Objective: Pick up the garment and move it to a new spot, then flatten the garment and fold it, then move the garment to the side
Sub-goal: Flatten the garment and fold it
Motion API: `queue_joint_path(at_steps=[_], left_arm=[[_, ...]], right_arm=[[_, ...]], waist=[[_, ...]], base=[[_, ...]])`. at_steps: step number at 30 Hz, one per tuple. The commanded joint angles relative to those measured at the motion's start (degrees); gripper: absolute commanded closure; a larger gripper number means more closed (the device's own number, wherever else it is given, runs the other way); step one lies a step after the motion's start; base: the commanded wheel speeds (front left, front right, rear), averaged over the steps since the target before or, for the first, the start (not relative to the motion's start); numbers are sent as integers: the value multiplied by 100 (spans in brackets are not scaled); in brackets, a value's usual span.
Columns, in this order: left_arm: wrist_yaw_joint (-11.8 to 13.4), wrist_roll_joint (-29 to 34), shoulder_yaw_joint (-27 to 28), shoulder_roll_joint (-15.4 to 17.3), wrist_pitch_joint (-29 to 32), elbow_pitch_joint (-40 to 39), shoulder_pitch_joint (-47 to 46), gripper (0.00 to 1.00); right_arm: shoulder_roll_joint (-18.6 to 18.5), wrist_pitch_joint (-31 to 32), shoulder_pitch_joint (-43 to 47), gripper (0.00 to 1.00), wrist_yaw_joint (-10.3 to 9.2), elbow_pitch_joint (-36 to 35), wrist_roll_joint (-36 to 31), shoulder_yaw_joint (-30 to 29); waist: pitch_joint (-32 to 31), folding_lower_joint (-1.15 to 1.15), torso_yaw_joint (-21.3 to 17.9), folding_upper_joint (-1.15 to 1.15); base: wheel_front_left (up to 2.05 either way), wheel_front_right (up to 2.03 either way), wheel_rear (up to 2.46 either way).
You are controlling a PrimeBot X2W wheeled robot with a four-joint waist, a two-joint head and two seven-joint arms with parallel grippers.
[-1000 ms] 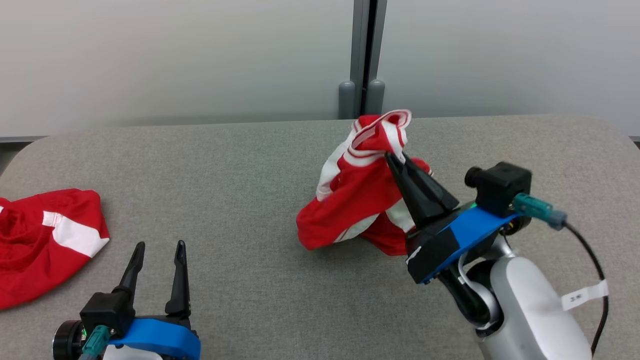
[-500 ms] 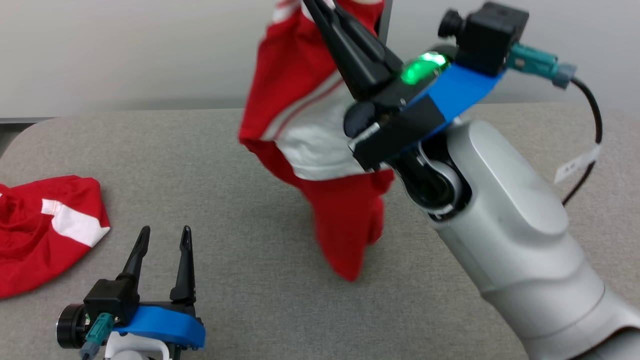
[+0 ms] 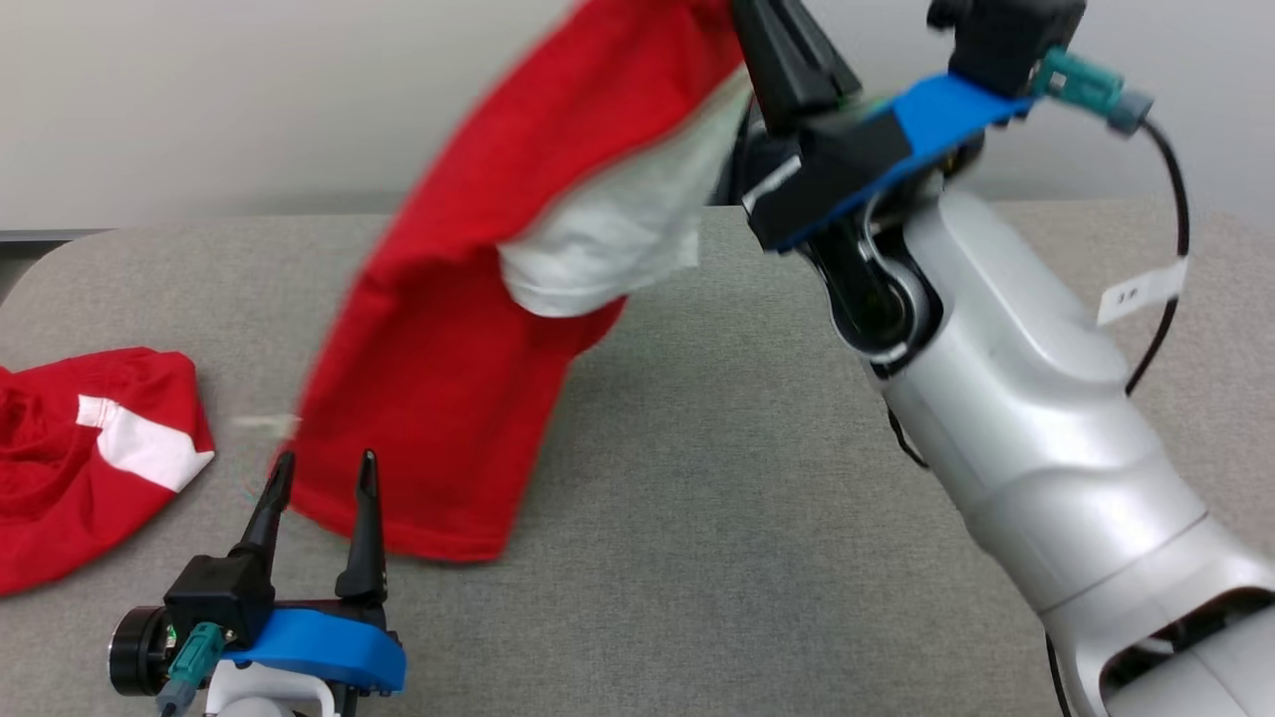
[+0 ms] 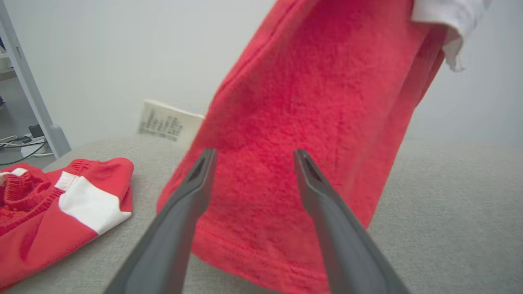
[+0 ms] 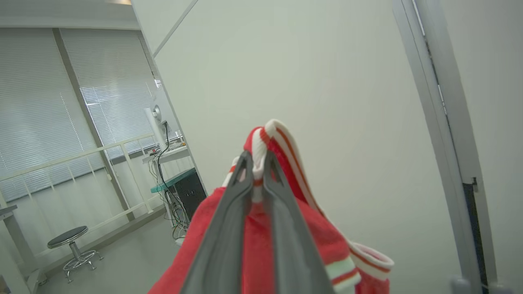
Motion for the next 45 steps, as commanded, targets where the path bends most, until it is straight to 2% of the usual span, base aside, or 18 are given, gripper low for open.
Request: queue_joint_path(at_steps=[1, 7, 13, 17, 21, 22, 23, 27, 29, 37, 41, 45], left_arm=[[30, 13, 31, 28, -29, -40, 34, 0], [12, 13, 15, 15, -33, -58, 69, 0], [28, 6, 16, 34, -38, -69, 121, 0], [23, -12, 18, 46, -35, -52, 161, 0], [-6, -12, 5, 43, -37, -53, 144, 0], [-12, 3, -14, 30, -38, -76, 106, 0], [-15, 12, -26, 26, -39, -82, 86, 0], [-54, 44, -64, 33, -39, -78, -29, 0], [-46, 57, -76, 19, -41, -64, -57, 0], [-34, 69, -67, 40, -42, -88, -139, 0], [-23, 83, -69, 57, -43, -125, -166, 0], [-33, 105, -99, 65, -42, -143, -258, 0]], right_arm=[[-25, -28, 251, 100, 3, 194, -236, -188], [-108, -30, 1147, 100, 3, 802, -1180, -1128], [-281, 8, 2030, 100, 3, 615, -1724, -1751], [-304, 334, 2757, 100, 3, -86, -1898, -2096], [-247, 711, 3609, 100, 3, -1262, -2124, -2698], [-167, 1059, 4071, 100, 3, -1911, -2274, -3057], [-129, 1254, 4279, 100, 3, -2222, -2337, -3205], [-24, 1981, 4918, 100, 4, -3182, -2547, -3734], [-6, 2162, 5073, 100, 3, -3578, -2272, -3707], [-19, 2411, 5604, 100, 3, -4644, -2036, -3497], [-18, 2465, 5925, 100, 3, -4953, -2037, -3537], [-19, 2643, 5760, 100, 3, -4835, -2940, -3774]], waist=[[-7, 0, -73, 0], [-26, 0, -257, 0], [-56, 0, -387, 0], [-87, 0, -427, 0], [-98, 0, -399, 0], [-78, 0, -351, 0], [-62, 0, -327, 0], [32, 0, -185, 0], [51, 0, -114, 0], [132, 0, 27, 0], [188, 0, 18, 0], [265, 0, 7, 0]], base=[[0, 0, 0], [0, 0, 0], [0, 0, 0], [0, 0, 0], [0, 0, 0], [0, 0, 0], [0, 0, 0], [0, 0, 0], [0, 0, 0], [0, 0, 0], [0, 0, 0], [0, 0, 0]])
